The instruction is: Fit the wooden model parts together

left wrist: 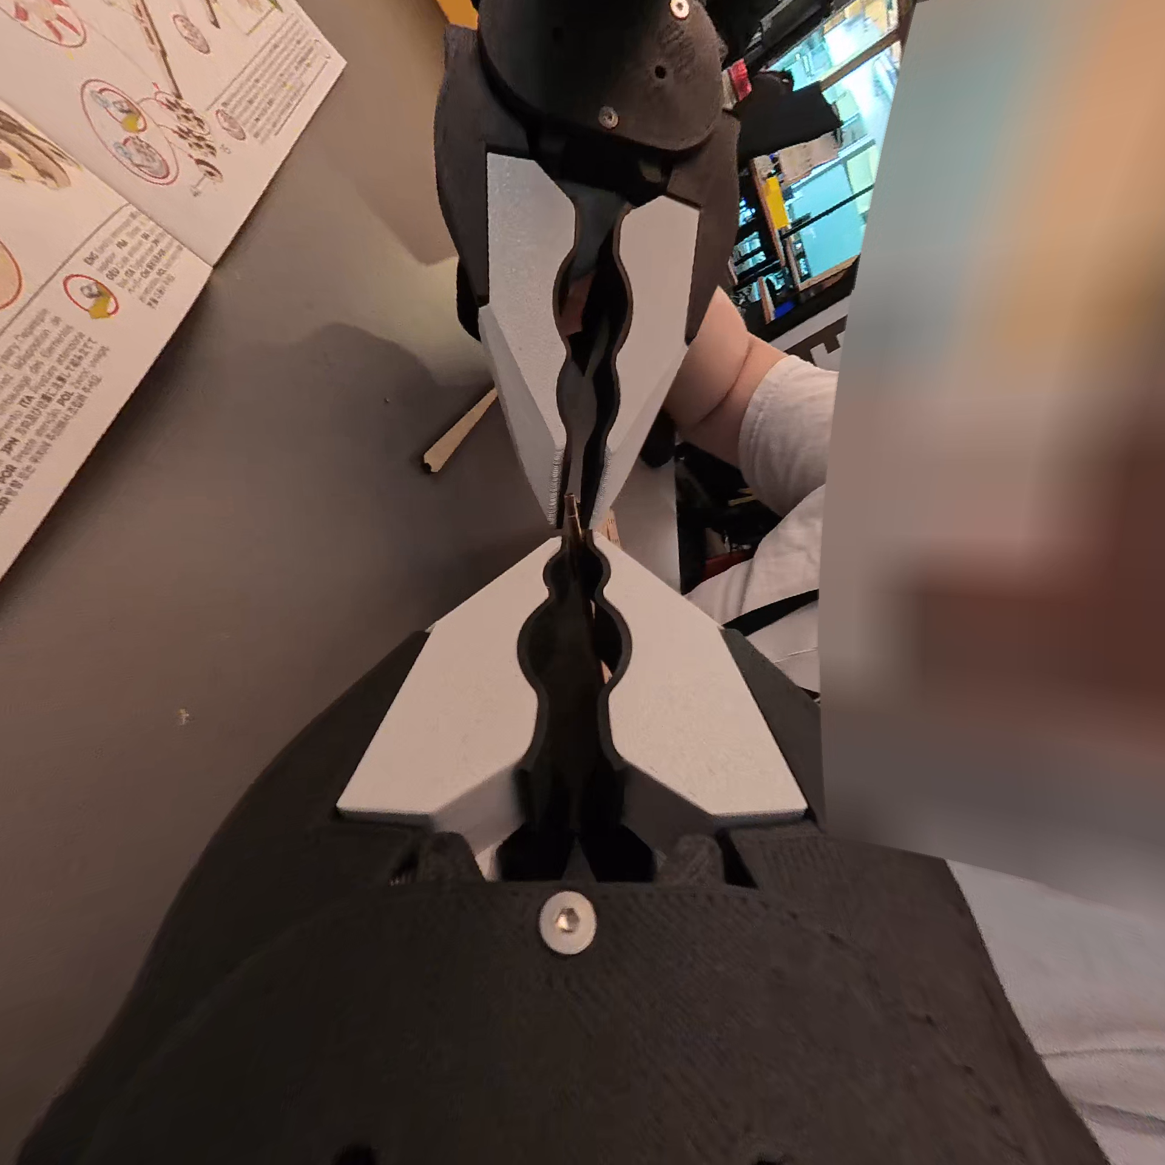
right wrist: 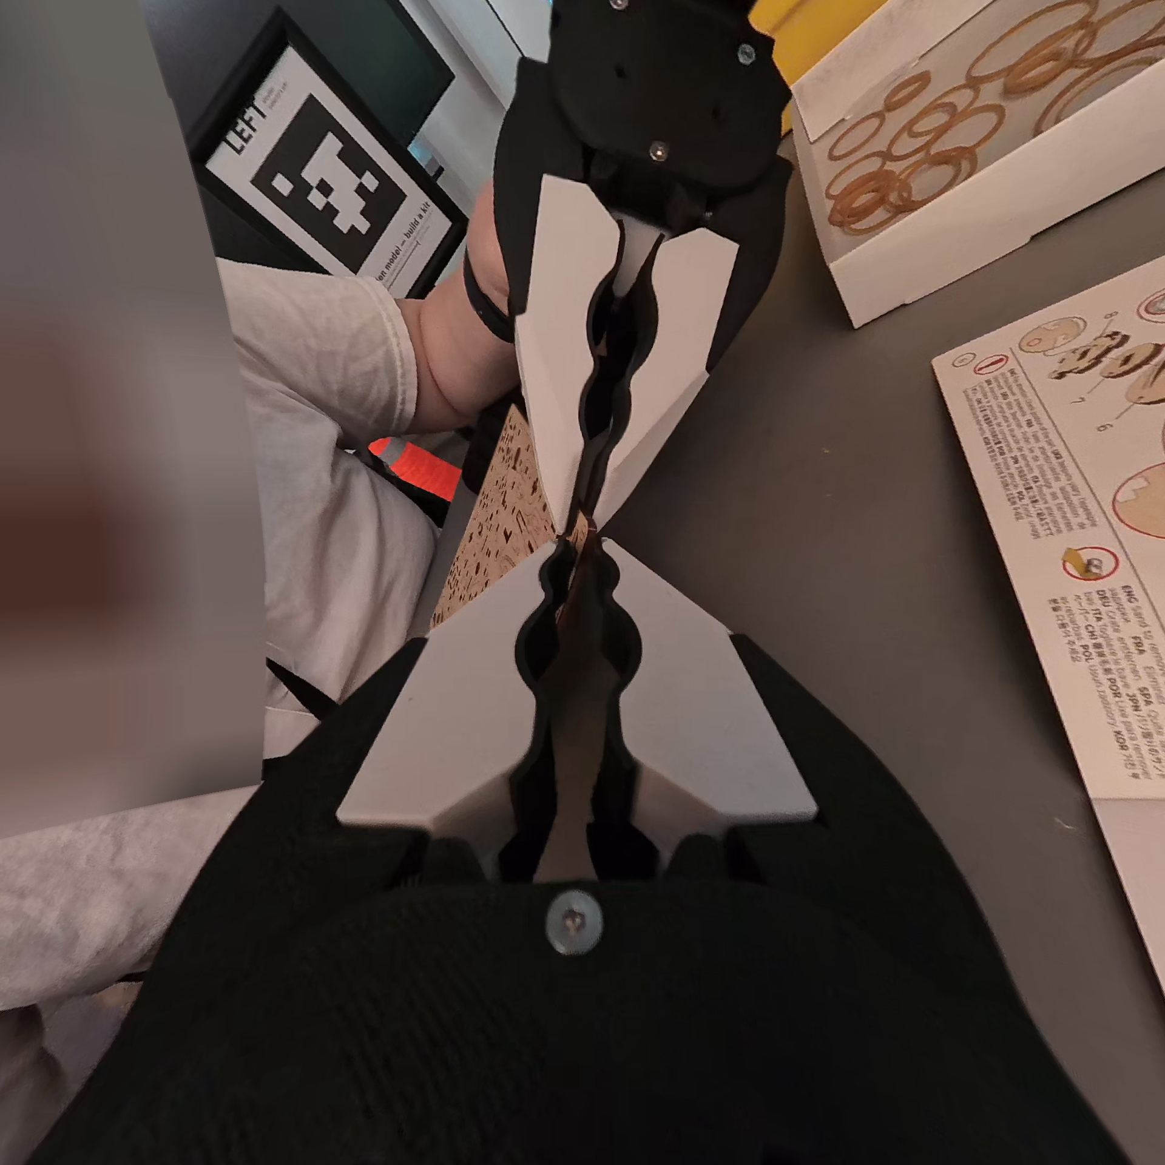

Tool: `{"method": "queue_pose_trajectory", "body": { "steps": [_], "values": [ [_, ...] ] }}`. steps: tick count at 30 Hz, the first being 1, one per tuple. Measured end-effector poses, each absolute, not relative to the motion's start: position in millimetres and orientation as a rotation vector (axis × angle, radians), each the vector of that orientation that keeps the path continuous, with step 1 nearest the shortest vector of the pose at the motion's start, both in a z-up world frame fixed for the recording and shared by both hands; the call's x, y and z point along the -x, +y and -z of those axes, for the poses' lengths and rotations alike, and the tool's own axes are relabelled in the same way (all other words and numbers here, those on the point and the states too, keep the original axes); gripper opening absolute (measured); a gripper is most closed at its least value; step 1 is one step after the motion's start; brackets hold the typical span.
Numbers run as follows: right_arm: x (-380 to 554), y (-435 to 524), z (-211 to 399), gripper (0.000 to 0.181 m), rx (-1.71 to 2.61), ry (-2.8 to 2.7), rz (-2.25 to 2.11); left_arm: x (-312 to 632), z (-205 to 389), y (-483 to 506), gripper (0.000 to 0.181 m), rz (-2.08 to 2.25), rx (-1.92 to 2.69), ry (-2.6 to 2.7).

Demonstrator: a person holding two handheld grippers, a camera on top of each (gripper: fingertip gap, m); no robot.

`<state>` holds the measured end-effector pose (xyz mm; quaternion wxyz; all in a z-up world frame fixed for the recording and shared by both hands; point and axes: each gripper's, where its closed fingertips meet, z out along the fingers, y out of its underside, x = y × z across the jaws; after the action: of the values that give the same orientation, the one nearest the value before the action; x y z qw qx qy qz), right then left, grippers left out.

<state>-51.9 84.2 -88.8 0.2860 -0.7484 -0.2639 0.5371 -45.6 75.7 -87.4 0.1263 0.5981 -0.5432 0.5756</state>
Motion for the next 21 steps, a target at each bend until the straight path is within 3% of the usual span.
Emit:
{"method": "queue_pose_trajectory", "body": {
  "steps": [21],
  "values": [
    [50, 92, 94, 0.007, 2.039, -0.797, -1.143, 43, 91, 83, 0.001, -1.679, -1.848, -1.617]
  ]
}}
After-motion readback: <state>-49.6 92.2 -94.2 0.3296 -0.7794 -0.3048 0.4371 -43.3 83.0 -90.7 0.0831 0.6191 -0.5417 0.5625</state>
